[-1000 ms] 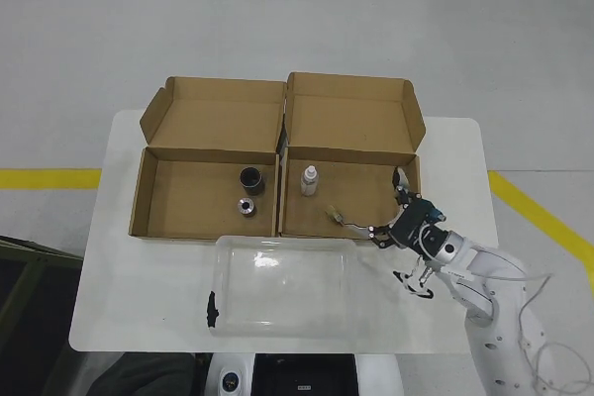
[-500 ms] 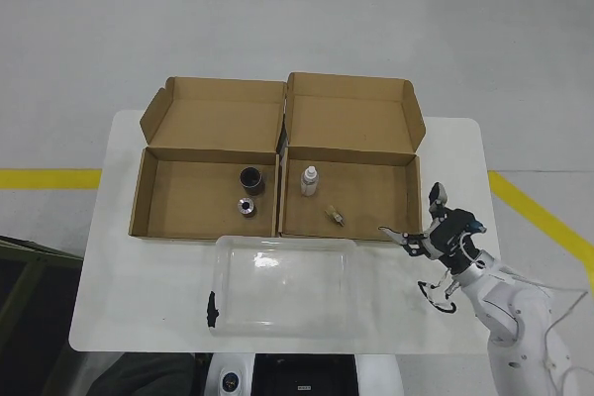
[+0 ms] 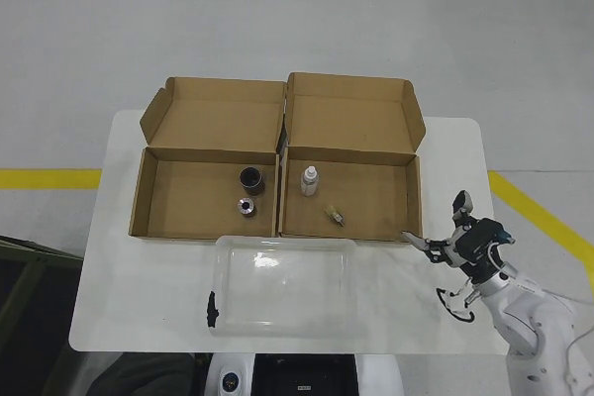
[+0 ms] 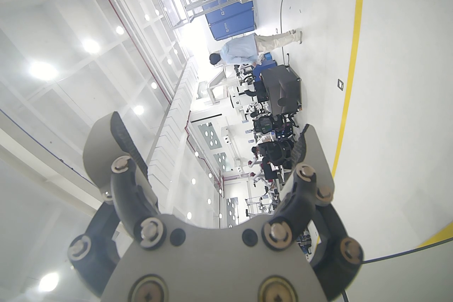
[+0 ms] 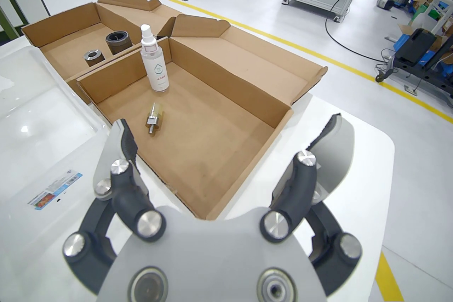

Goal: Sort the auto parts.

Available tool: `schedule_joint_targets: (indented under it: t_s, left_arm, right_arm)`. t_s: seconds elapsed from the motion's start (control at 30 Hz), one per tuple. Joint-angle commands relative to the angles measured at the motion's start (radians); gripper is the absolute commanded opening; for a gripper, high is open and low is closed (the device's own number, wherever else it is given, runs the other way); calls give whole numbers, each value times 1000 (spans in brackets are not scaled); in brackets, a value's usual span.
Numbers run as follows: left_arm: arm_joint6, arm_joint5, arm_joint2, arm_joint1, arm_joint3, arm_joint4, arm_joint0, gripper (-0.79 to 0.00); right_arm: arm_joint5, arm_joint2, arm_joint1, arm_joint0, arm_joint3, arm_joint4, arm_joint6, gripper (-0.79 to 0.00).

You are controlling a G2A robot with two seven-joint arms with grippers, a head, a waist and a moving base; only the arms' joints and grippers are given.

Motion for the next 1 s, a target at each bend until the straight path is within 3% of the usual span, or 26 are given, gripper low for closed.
schedule_joint_targets:
  t_s: [0.0,0.97]
  left_arm:
    - [0,0,0,0,0,0,0,0]
    - [0,0,0,0,0,0,0,0]
  right_arm:
    - [3,4,2,-2,-9,-26,13,0]
    - [3,4,2,-2,-9,-26,13,0]
